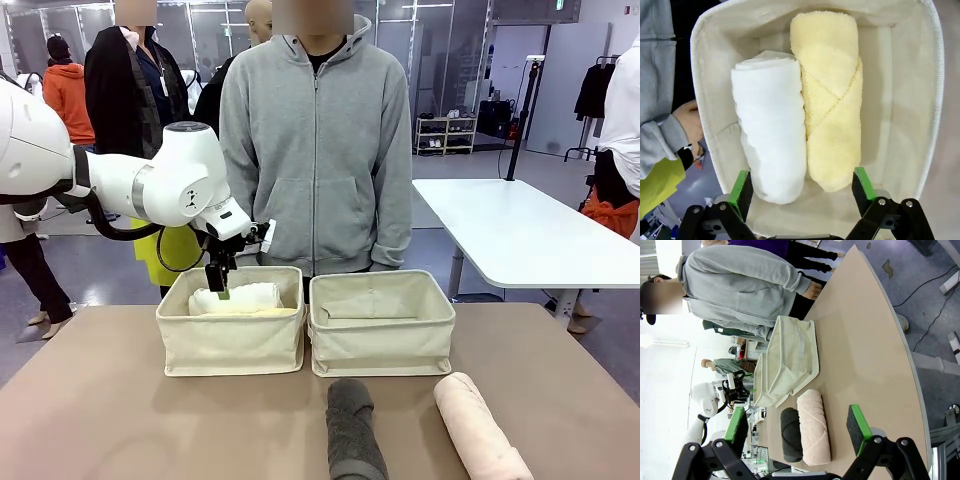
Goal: Divide the towels into two baskets.
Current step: Pick up one hotel-folded towel from the bottom of the table and place it in the Fabric basket indicated by the person.
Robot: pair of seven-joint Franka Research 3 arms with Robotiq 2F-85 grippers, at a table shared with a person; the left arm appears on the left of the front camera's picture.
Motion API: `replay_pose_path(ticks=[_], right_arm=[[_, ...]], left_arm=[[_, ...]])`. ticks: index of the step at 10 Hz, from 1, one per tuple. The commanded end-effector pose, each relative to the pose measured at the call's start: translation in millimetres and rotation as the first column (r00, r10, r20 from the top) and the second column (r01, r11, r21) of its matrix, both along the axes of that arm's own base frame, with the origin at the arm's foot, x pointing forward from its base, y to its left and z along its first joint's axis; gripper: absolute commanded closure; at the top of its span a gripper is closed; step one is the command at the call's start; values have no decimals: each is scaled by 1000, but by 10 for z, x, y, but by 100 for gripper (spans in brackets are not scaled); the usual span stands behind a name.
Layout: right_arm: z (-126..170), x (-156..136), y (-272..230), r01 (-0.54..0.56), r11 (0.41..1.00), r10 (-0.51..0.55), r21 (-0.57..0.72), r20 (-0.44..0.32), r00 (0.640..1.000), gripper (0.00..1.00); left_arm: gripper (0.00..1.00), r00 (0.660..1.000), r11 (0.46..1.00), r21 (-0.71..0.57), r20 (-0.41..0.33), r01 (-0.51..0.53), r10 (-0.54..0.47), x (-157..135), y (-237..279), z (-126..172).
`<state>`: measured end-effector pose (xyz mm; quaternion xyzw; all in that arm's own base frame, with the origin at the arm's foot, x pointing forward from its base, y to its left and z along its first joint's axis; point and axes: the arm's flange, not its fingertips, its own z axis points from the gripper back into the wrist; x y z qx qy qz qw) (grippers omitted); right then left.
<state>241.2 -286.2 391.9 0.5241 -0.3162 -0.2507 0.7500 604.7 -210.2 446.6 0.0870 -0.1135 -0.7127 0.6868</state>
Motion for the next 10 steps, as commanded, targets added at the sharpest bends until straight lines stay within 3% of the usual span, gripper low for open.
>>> replay_pose_path(ticks=[1, 6, 7, 9, 10], right_arm=[[26, -15, 12, 7, 1000, -7, 8, 9, 1000, 0], [26, -15, 12, 7, 1000, -7, 8, 9, 1000, 0], [26, -15, 12, 7, 1000, -7, 8, 9, 1000, 0], [26, -15, 12, 7, 1000, -7, 8, 9, 1000, 0], [26, -15, 12, 7, 1000, -7, 8, 9, 1000, 0]], left_arm=[[0, 1000, 1000, 6, -2, 7, -7, 48, 28, -5], [0, 1000, 1000, 6, -2, 7, -7, 48, 28, -5], [5, 1000, 1000, -1, -3, -1, 1, 26, -1, -25], [0, 984, 978, -173, -156, -113, 86, -16, 237, 439], [0, 971, 952, -244, -192, -187, 142, -164, 487, 614]])
